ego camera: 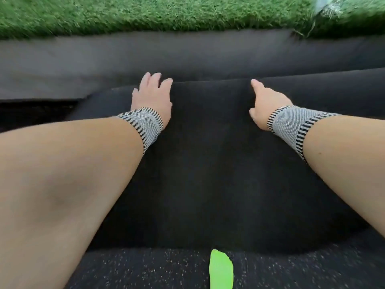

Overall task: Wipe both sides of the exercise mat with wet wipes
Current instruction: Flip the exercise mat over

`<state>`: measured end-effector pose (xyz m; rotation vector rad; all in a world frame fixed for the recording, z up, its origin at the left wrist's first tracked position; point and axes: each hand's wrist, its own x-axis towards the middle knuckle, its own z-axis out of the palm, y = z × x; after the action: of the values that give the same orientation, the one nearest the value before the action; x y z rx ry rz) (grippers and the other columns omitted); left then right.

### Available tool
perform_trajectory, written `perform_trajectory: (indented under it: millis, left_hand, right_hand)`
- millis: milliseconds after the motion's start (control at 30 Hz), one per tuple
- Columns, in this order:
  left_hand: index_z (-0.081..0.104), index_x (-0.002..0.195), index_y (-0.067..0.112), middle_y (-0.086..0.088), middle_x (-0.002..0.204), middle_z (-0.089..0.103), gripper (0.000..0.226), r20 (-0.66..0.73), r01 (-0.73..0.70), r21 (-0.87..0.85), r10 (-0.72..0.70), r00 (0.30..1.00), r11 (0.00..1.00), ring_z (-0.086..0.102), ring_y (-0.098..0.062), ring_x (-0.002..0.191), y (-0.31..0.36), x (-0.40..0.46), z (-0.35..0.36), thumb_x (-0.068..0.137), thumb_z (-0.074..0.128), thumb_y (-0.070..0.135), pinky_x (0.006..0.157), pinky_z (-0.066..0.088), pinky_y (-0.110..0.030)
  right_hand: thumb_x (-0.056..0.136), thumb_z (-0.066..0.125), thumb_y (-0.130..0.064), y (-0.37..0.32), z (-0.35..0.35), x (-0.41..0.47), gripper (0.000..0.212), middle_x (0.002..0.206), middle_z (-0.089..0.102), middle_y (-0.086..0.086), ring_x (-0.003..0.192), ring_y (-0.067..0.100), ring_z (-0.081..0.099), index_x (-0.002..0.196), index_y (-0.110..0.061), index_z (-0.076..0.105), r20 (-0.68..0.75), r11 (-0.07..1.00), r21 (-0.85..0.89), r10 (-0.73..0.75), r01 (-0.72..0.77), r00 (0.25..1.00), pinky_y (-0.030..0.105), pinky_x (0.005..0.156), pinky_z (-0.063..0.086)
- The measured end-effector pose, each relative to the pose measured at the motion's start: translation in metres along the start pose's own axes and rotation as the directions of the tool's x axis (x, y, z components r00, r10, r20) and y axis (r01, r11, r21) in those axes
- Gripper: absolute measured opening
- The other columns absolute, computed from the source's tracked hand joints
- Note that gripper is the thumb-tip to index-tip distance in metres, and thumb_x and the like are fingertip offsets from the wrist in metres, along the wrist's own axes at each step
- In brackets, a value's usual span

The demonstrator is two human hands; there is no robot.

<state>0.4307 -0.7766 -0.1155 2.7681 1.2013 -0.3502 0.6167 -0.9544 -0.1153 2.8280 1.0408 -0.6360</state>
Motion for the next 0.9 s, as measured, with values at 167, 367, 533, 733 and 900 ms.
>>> perform_trajectory:
  millis: [167, 367, 533, 733, 900]
  left_hand:
    - [0.004, 0.156, 0.027, -0.001, 0.164, -0.011, 0.073, 0.264, -0.115, 0.078, 0.090, 0.960, 0.990, -0.007, -0.025, 0.151, 0.024, -0.037, 0.067, 0.100, 0.050, 0.033, 0.118, 0.019, -0.051]
    - [-0.002, 0.156, 0.027, 0.000, 0.163, -0.016, 0.076, 0.402, -0.172, 0.042, 0.141, 0.905, 0.984, -0.009, -0.025, 0.151, 0.039, -0.086, 0.120, 0.101, 0.049, 0.033, 0.120, 0.015, -0.051]
    - [-0.004, 0.156, 0.028, 0.000, 0.163, -0.018, 0.076, 0.432, -0.203, -0.005, 0.186, 0.883, 0.979, -0.011, -0.026, 0.151, 0.035, -0.123, 0.147, 0.101, 0.048, 0.032, 0.120, 0.013, -0.052]
    - [-0.004, 0.156, 0.029, 0.001, 0.163, -0.017, 0.075, 0.400, -0.313, 0.006, 0.285, 0.871, 0.950, -0.009, -0.025, 0.151, 0.038, -0.169, 0.168, 0.101, 0.047, 0.035, 0.120, 0.015, -0.052]
    - [-0.003, 0.156, 0.030, 0.001, 0.163, -0.016, 0.075, 0.415, -0.394, 0.009, 0.355, 0.838, 0.919, -0.008, -0.025, 0.151, 0.072, -0.203, 0.194, 0.101, 0.048, 0.036, 0.119, 0.016, -0.052]
  right_hand:
    - [0.091, 0.052, -0.017, 0.006, 0.069, -0.017, 0.072, 0.146, 0.038, 0.003, 0.114, 0.031, 0.055, 0.150, -0.028, 0.013, 0.215, 0.999, 0.022, -0.047, 0.044, 0.976, 0.034, 0.076, 0.045]
    - [0.092, 0.050, -0.015, 0.000, 0.121, -0.050, 0.069, 0.150, 0.032, 0.001, 0.119, 0.029, 0.052, 0.150, -0.028, 0.015, 0.338, 0.998, 0.066, -0.032, 0.010, 0.941, 0.033, 0.083, 0.046]
    - [0.093, 0.048, -0.012, -0.004, 0.156, -0.093, 0.069, 0.155, 0.022, -0.002, 0.124, 0.030, 0.048, 0.150, -0.025, 0.013, 0.370, 0.999, 0.041, -0.006, -0.010, 0.929, 0.038, 0.091, 0.048]
    - [0.094, 0.045, -0.009, 0.004, 0.184, -0.156, 0.066, 0.153, 0.021, -0.002, 0.120, 0.030, 0.050, 0.150, -0.025, 0.013, 0.332, 0.987, 0.108, 0.081, -0.123, 0.940, 0.037, 0.088, 0.050]
    - [0.093, 0.046, -0.009, 0.034, 0.223, -0.208, 0.064, 0.149, 0.027, -0.002, 0.112, 0.027, 0.054, 0.148, -0.024, 0.017, 0.338, 0.965, 0.161, 0.142, -0.206, 0.930, 0.038, 0.086, 0.051]
